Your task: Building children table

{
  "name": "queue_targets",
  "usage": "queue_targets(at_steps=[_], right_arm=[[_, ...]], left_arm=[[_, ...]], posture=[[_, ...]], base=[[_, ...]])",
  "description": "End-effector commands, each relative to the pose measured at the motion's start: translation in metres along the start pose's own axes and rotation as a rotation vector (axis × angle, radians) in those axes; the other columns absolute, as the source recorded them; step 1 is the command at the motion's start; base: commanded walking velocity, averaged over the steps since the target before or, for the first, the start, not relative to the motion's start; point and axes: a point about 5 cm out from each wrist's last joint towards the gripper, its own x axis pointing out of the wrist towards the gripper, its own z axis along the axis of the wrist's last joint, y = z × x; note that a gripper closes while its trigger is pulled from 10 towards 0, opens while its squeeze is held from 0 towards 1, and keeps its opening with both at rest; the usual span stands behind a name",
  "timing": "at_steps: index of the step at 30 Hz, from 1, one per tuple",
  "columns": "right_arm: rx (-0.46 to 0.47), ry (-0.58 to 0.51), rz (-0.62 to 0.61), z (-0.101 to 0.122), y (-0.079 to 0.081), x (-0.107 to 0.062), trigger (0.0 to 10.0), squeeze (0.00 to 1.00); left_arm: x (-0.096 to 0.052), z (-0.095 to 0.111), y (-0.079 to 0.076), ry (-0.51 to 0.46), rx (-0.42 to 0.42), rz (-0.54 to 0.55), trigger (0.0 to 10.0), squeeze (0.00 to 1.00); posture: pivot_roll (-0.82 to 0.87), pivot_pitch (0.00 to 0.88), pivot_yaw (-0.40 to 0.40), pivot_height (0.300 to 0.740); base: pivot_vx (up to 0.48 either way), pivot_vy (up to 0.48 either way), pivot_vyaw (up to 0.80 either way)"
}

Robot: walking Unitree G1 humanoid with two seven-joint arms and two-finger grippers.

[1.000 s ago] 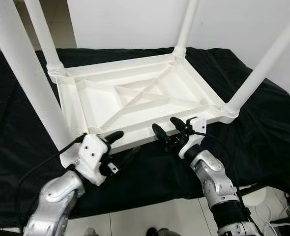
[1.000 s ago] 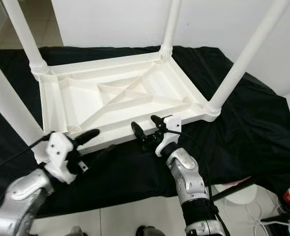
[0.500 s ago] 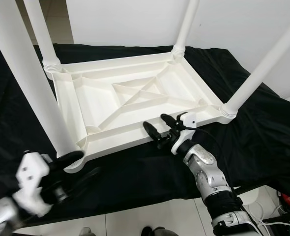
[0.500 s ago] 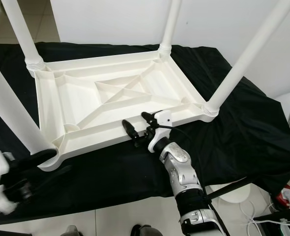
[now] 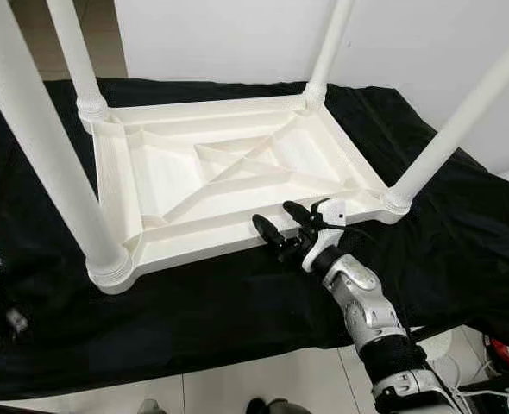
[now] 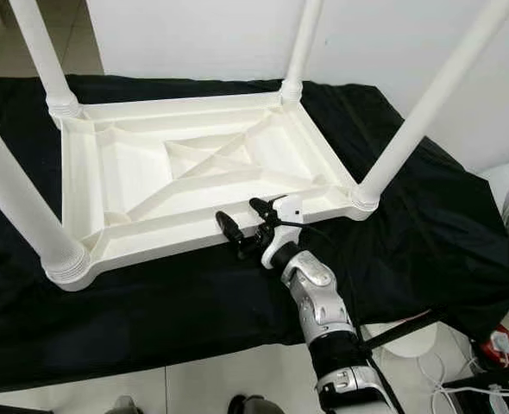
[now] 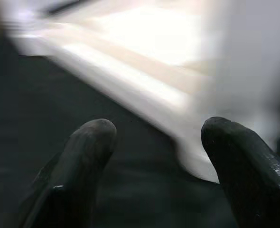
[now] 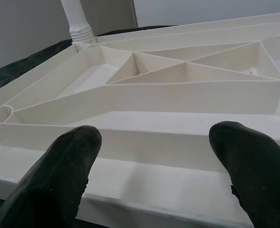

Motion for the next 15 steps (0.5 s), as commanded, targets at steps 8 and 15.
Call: queue_targets(at_steps=[8, 15], right_arm=[[0.001, 0.002, -0.023, -0.002, -0.005, -0.004, 10.0, 0.0], [0.005, -0.002, -0.031, -0.002, -0.003, -0.006, 10.0, 0.0]], left_arm=[[0.015, 0.003, 0.011, -0.053, -0.003, 0.216, 10.0, 0.0], [0.041, 0.014, -0.021, -0.216, -0.174, 0.183, 10.0, 0.0]], posture=[[0.19, 0.105, -0.097, 0.74], [0.19, 0.109, -0.1, 0.74]], base=[[0.0, 0.0, 0.0], [0.0, 0.0, 0.0]])
